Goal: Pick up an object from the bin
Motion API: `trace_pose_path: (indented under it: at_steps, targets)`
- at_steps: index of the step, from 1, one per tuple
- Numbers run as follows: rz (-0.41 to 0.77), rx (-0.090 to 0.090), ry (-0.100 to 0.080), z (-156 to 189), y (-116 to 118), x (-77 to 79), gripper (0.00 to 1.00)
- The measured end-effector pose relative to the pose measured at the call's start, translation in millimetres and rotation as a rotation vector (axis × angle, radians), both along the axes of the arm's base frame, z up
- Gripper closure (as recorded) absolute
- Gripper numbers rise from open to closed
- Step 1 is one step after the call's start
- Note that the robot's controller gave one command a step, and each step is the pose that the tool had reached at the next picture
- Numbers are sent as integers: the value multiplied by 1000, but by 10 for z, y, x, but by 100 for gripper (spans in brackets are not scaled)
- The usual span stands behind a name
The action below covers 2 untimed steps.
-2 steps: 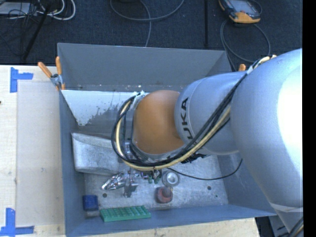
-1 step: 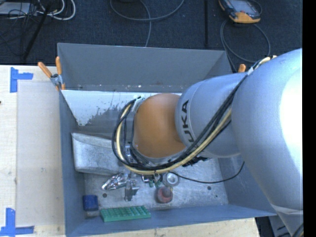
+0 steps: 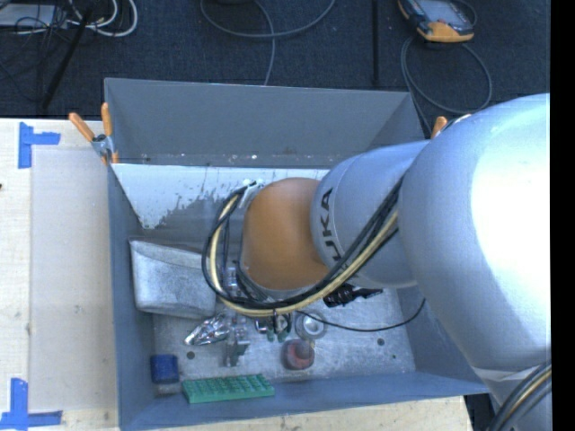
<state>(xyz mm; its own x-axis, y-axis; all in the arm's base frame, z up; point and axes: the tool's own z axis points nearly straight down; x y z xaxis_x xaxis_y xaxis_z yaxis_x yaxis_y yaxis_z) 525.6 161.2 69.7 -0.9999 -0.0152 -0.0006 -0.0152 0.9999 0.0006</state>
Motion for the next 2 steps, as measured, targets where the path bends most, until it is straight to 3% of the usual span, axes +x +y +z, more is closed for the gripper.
trace_pose_path:
  at_steps: [1,2]
  targets:
    - [-3,0,1,12,2,5,0]
    - [-5,2,-3,26,5,20,100]
